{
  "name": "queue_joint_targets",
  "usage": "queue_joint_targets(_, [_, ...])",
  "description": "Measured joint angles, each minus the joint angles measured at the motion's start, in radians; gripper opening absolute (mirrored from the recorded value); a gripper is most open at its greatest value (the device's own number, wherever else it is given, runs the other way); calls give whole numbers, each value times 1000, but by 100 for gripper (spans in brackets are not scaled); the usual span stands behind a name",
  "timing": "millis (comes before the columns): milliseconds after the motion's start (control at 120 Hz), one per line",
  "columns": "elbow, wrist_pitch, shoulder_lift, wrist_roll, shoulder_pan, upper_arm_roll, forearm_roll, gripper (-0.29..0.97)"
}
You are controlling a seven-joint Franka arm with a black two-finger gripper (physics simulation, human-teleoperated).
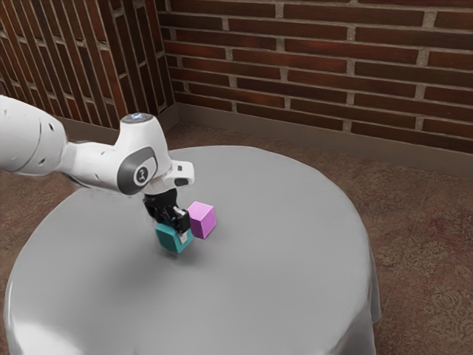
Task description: Pick up the blue block with one arm, and put the blue block on the pink block with one arm
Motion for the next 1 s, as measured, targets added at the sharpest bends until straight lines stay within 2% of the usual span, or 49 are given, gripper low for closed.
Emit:
queue_joint_targets(150, [29,-41,-38,-11,-4,0,13,32])
queue_joint_targets(258, [107,-99,-41,-30,-12,-4,57,32])
queue_joint_targets(492, [337,-233,86,-74,-37,-6,86,31])
queue_joint_targets(1000, [441,-337,161,-158,-37,-5,86,32])
